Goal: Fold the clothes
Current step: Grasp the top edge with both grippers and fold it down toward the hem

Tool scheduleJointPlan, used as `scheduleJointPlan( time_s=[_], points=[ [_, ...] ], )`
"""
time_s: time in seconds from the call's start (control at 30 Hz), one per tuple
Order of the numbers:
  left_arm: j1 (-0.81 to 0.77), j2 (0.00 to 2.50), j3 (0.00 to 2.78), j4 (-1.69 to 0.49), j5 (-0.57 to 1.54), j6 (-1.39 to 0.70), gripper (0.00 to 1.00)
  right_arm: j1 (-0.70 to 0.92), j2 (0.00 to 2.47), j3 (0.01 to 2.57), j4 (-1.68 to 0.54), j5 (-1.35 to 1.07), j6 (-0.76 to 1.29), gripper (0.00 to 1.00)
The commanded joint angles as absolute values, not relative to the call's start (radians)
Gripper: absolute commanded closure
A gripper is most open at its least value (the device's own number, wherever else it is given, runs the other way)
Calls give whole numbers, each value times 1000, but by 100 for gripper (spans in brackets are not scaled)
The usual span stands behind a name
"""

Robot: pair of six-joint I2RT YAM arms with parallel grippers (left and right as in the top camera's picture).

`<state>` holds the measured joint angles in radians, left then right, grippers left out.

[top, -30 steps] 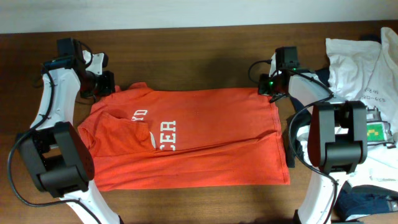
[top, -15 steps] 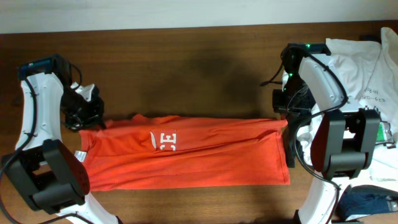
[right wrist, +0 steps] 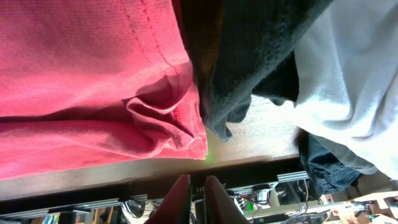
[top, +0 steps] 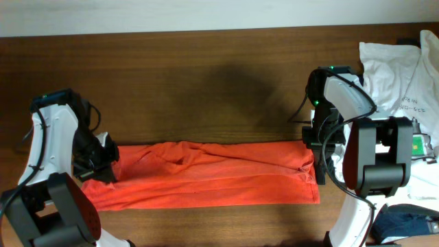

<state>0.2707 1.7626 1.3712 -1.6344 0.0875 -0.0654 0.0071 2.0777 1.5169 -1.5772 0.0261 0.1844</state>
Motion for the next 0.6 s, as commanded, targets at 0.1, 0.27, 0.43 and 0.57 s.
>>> scheduleJointPlan(
  time_s=[0.1, 0.27, 0.43, 0.57],
  points=[
    [255, 1724, 1320, -1612, 62, -105, 100, 0, 2065, 1476, -1569, -17, 141, 55],
    [224, 1724, 1320, -1547, 62, -105, 100, 1, 2065, 1335, -1473, -184, 77, 55],
    [223, 1724, 1320, -1549, 58, -105, 99, 1, 2065, 1328, -1444, -208, 58, 66],
    [223, 1724, 1315, -1555, 55, -105, 100, 1, 2065, 1268, -1383, -194, 60, 96]
  ],
)
